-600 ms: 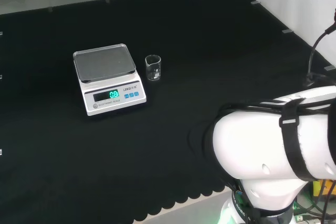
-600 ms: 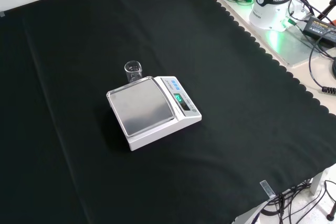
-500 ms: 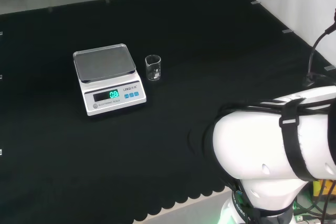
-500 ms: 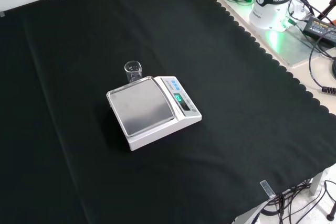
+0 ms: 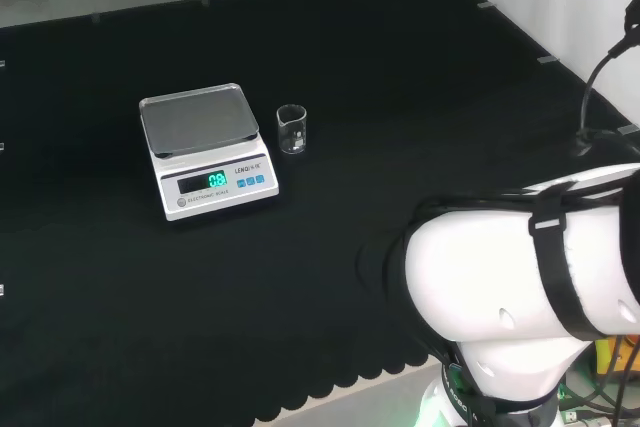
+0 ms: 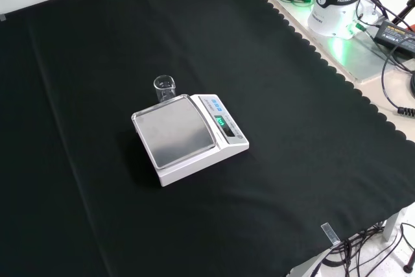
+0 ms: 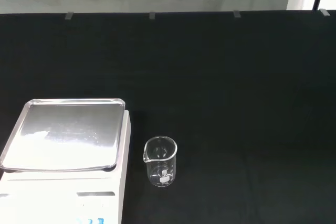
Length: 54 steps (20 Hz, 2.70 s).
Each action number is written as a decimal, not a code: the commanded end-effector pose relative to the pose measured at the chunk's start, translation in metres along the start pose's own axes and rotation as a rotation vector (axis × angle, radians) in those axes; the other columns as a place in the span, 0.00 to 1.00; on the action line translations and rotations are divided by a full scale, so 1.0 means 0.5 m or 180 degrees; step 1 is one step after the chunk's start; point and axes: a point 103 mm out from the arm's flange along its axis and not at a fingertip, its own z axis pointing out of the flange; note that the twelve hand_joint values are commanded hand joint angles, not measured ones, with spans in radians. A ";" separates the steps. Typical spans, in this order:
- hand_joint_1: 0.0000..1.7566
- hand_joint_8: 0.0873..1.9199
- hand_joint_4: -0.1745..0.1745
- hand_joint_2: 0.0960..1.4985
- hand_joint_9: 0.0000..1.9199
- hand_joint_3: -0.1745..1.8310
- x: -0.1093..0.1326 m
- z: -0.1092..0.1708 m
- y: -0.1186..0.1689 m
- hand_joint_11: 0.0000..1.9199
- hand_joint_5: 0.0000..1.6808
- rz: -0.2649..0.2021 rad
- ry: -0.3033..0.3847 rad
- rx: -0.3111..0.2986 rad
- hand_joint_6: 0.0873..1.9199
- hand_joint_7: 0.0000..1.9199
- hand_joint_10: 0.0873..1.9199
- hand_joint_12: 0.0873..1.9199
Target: Pick up the beaker.
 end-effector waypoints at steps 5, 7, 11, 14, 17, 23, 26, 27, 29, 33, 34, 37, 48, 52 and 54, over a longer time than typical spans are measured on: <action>0.21 0.10 0.63 0.47 0.00 0.18 -0.067 0.090 0.092 0.00 0.00 -0.0316 0.0274 -0.0031 0.00 0.00 0.13 0.76; 0.21 0.12 0.62 0.47 0.00 0.17 -0.092 0.123 0.119 0.00 0.00 -0.0370 0.0373 0.0000 0.00 0.00 0.15 0.76; 0.22 0.14 0.60 0.48 0.00 0.15 -0.149 0.184 0.167 0.00 0.00 -0.0435 0.0539 0.0021 0.00 0.00 0.16 0.76; 0.22 0.17 0.59 0.48 0.00 0.15 -0.190 0.229 0.199 0.00 0.00 -0.0467 0.0639 0.0024 0.00 0.00 0.19 0.77; 0.23 0.20 0.57 0.48 0.00 0.14 -0.213 0.274 0.234 0.00 0.01 -0.0512 0.0695 0.0076 0.00 0.00 0.23 0.78; 0.24 0.25 0.54 0.48 0.00 0.13 -0.220 0.355 0.288 0.00 0.03 -0.0561 0.0754 0.0179 0.00 0.00 0.27 0.79; 0.25 0.27 0.52 0.49 0.00 0.13 -0.214 0.391 0.309 0.00 0.04 -0.0582 0.0829 0.0226 0.00 0.00 0.30 0.80; 0.25 0.28 0.52 0.49 0.00 0.13 -0.209 0.403 0.317 0.00 0.04 -0.0586 0.0835 0.0242 0.00 0.00 0.30 0.80; 0.25 0.29 0.51 0.49 0.00 0.12 -0.197 0.427 0.333 0.00 0.05 -0.0606 0.0834 0.0251 0.00 0.00 0.32 0.81; 0.27 0.34 0.46 0.49 0.00 0.12 -0.180 0.465 0.361 0.02 0.09 -0.0605 0.0884 0.0310 0.00 0.00 0.37 0.81; 0.27 0.35 0.45 0.49 0.00 0.12 -0.171 0.471 0.366 0.02 0.10 -0.0628 0.0872 0.0317 0.00 0.01 0.38 0.81; 0.28 0.36 0.43 0.49 0.00 0.11 -0.148 0.483 0.376 0.03 0.12 -0.0641 0.0861 0.0345 0.00 0.01 0.40 0.81; 0.29 0.37 0.39 0.48 0.01 0.11 -0.119 0.513 0.413 0.08 0.17 -0.0576 0.0695 0.0601 0.00 0.03 0.46 0.79; 0.29 0.38 0.38 0.48 0.01 0.11 -0.080 0.528 0.425 0.08 0.17 -0.0607 0.0666 0.0667 0.00 0.03 0.46 0.79; 0.29 0.38 0.38 0.48 0.01 0.11 -0.065 0.540 0.428 0.09 0.17 -0.0623 0.0668 0.0714 0.00 0.03 0.46 0.79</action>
